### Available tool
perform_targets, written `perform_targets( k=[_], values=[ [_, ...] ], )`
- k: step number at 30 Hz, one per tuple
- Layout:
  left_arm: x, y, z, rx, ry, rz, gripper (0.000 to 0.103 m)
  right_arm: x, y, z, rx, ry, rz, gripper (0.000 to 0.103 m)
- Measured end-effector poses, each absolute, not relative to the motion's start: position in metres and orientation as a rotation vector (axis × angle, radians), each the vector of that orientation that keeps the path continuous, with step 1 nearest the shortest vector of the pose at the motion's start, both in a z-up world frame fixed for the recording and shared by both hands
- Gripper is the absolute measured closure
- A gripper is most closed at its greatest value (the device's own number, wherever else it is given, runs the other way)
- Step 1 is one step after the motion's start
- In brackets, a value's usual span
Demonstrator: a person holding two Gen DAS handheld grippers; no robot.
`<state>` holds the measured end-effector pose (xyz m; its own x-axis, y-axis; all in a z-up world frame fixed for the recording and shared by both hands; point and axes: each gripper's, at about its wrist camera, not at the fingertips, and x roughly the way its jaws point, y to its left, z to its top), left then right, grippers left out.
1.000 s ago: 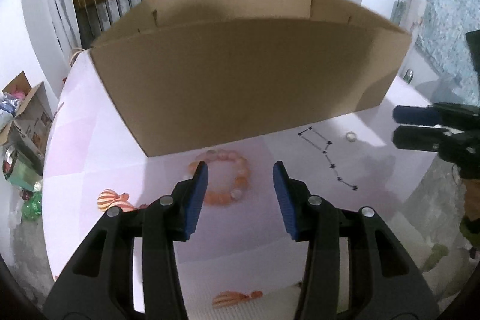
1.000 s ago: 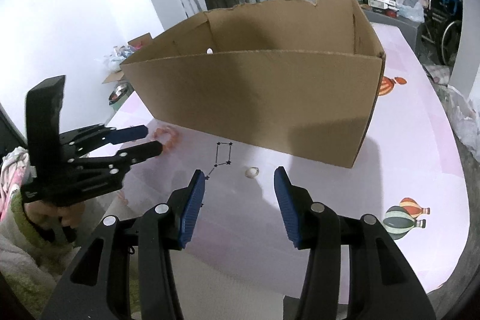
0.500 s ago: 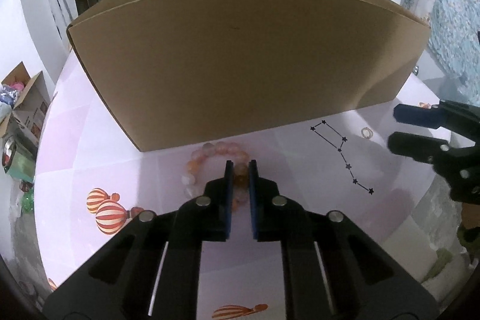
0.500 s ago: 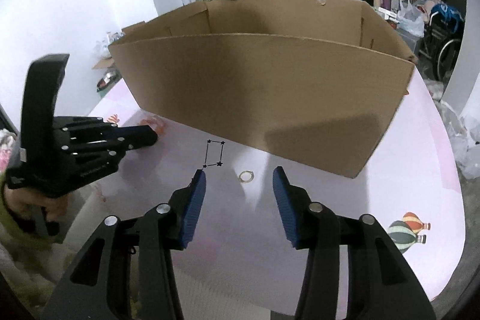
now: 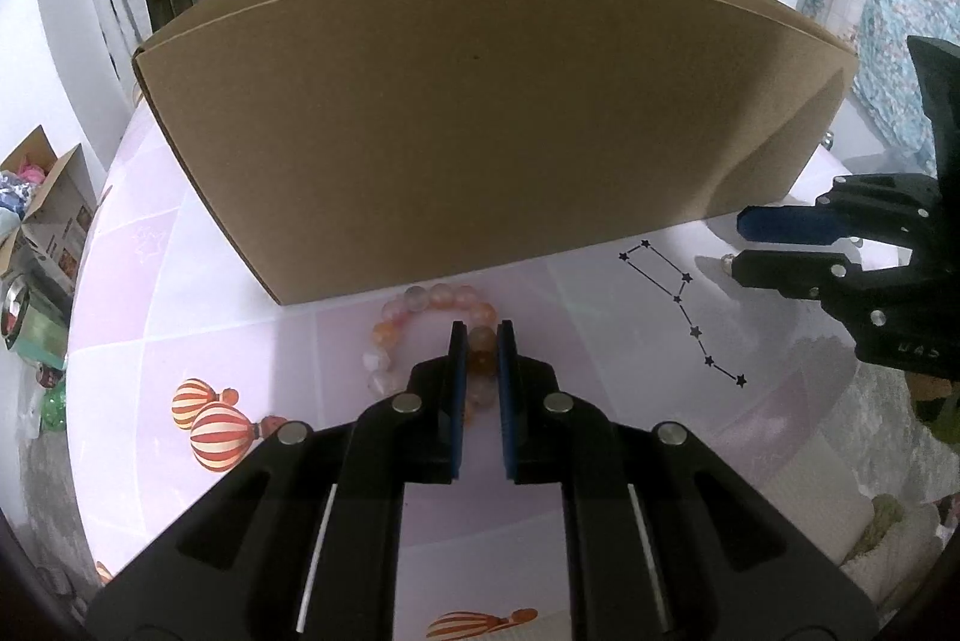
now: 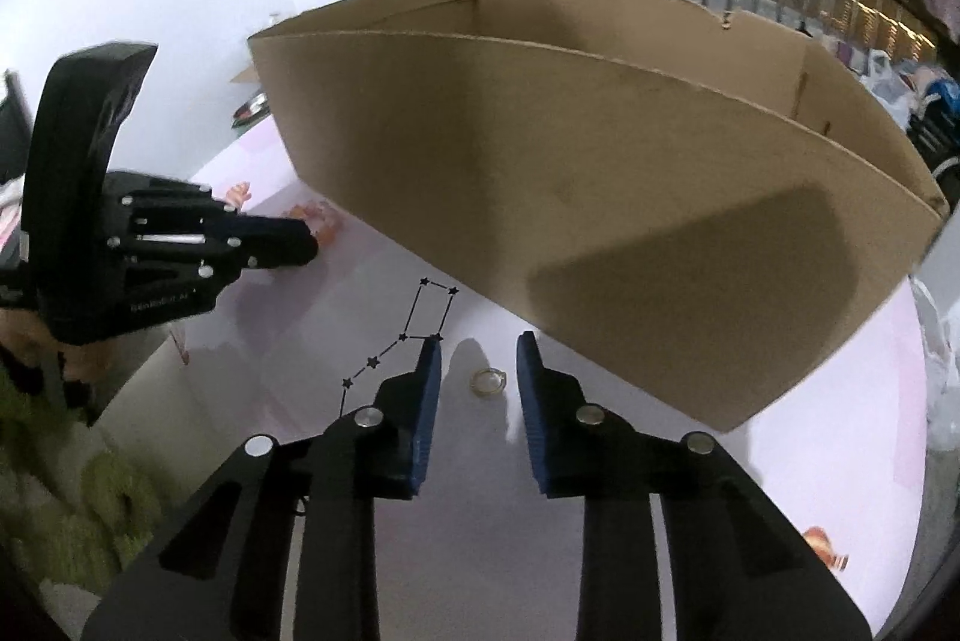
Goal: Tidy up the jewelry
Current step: 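Close the left tool on the pink bead bracelet while the right tool closes on the small gold ring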
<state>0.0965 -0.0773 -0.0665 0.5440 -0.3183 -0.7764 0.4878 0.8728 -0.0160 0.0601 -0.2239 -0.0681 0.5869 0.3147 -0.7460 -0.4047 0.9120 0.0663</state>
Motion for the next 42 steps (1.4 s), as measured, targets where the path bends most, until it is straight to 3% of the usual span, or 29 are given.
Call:
perform_targets(
  k=[20, 23, 38, 39, 42],
  values=[
    [0.105, -0.091, -0.054, 0.219, 0.924, -0.446, 0.094, 0.065, -0.219, -0.074, -0.233, 0.879, 0.493, 0.082],
    [0.107, -0.092, -0.053, 0.216, 0.925, -0.449, 0.094, 0.068, -0.217, -0.074, -0.221, 0.884, 0.502, 0.090],
    [0.107, -0.090, -0.054, 0.213, 0.925, -0.450, 0.094, 0.064, -0.221, -0.069, -0.190, 0.868, 0.488, 0.092],
    [0.107, -0.089, -0.055, 0.214, 0.925, -0.450, 0.094, 0.064, -0.222, -0.068, -0.186, 0.866, 0.488, 0.098],
    [0.107, -0.089, -0.055, 0.214, 0.925, -0.450, 0.094, 0.063, -0.226, -0.066, -0.164, 0.865, 0.483, 0.098]
  ],
)
